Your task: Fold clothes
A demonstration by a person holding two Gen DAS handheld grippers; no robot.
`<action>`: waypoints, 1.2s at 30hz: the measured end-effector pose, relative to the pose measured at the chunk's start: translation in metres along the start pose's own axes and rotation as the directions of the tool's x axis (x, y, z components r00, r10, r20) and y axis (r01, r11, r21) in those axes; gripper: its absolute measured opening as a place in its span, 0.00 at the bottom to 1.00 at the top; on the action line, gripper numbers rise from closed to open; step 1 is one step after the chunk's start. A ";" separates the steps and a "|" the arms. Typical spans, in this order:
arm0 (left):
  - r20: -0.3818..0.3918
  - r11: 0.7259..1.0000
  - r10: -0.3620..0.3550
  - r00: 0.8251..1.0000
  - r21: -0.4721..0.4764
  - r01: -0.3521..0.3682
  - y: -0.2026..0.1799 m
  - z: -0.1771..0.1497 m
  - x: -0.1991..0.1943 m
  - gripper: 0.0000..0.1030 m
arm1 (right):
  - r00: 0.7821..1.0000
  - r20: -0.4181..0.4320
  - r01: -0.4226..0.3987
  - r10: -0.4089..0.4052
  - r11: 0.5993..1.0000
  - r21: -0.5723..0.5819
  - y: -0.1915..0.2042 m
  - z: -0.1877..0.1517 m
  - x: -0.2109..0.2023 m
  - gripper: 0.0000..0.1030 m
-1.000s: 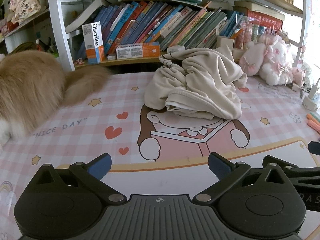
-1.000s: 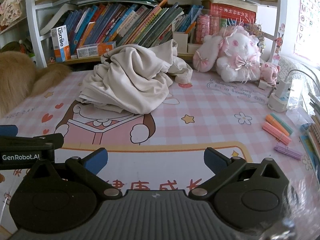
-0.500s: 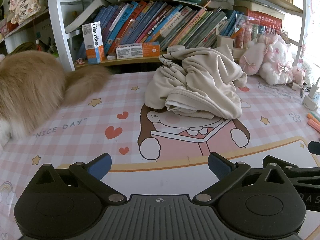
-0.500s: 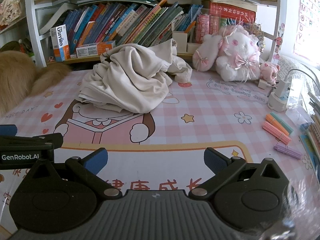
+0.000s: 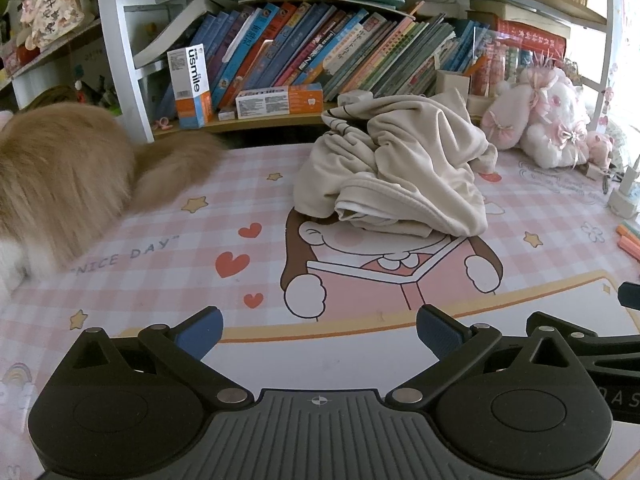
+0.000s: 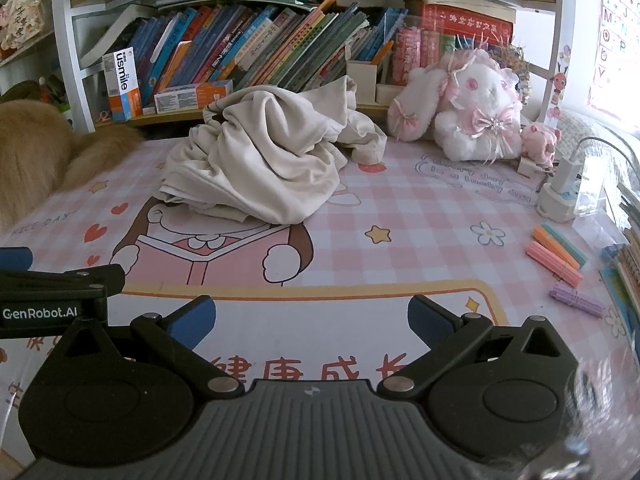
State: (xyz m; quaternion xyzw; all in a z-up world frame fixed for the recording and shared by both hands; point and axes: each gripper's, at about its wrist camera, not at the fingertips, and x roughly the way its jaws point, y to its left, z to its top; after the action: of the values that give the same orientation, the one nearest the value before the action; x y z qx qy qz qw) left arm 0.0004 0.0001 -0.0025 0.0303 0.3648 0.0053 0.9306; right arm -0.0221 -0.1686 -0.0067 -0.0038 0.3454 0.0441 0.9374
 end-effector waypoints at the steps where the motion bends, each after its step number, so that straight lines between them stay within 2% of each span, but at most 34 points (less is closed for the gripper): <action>1: 0.000 1.000 0.001 1.000 0.001 -0.001 0.000 0.000 0.000 1.00 | 1.000 -0.001 0.000 0.000 1.000 0.000 0.000 0.000 0.000 1.00; 36: -0.019 1.000 0.001 1.000 0.000 -0.001 0.002 -0.001 0.001 1.00 | 1.000 -0.011 -0.002 0.002 1.000 -0.001 0.001 -0.001 0.000 1.00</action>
State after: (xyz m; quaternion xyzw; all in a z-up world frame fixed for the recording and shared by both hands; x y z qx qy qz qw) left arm 0.0009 0.0019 -0.0039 0.0304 0.3734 0.0060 0.9272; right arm -0.0227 -0.1677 -0.0080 -0.0039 0.3506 0.0452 0.9354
